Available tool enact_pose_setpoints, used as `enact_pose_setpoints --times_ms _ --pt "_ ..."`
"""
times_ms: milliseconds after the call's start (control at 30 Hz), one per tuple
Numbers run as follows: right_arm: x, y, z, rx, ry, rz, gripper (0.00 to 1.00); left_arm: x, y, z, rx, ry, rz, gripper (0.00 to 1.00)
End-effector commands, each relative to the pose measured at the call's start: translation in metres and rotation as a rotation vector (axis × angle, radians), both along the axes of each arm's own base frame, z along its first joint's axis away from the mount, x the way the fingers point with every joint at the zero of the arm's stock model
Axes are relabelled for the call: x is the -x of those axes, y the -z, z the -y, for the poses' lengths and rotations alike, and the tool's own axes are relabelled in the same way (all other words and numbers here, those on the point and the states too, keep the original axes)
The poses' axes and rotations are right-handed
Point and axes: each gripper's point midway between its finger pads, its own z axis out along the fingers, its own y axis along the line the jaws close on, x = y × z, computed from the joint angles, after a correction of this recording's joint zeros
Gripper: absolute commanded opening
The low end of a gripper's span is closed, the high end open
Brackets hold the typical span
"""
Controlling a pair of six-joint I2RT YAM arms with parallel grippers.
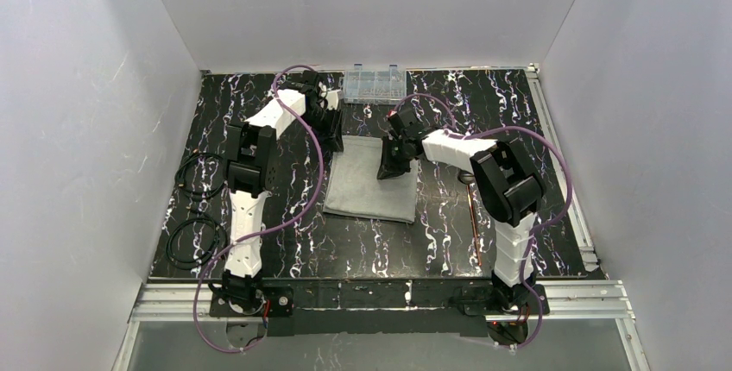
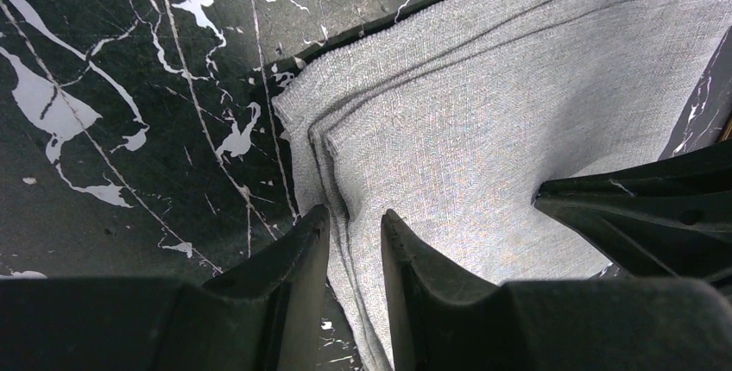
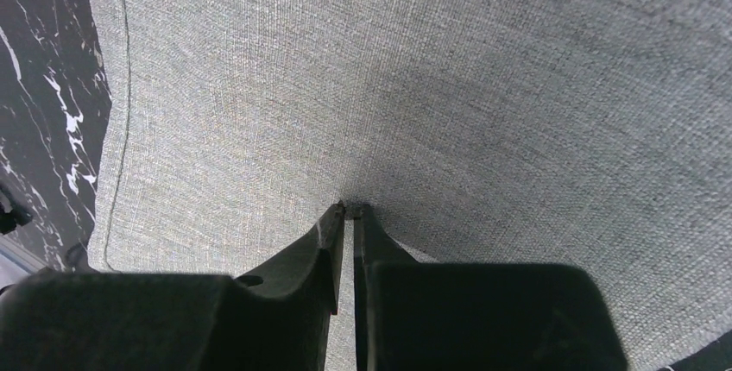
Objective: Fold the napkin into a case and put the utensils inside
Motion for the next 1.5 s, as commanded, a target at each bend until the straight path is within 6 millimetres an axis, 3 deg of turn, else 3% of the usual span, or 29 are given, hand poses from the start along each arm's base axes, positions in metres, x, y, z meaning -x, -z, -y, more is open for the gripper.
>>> enact_pose_setpoints --times_ms 0,500,1033,1467 --pt "-0.008 0.004 -0.007 -0.009 -0.023 0.020 0.17 -0.003 -0.023 0.005 0.029 0.023 0.039 0.27" --pt "-0.004 0.003 -0.005 -0.002 -0.035 0.020 0.16 -0.012 -0.012 0.003 -0.001 0.025 0.040 0.26" --pt "-0.002 -0.001 -0.006 -0.018 -0.042 0.023 0.15 -0.008 0.003 0.005 0.006 0.033 -0.001 0.25" --pt "-0.001 -0.001 -0.006 -0.027 -0.039 0.021 0.15 -0.008 -0.012 0.009 0.013 0.074 0.052 0.00"
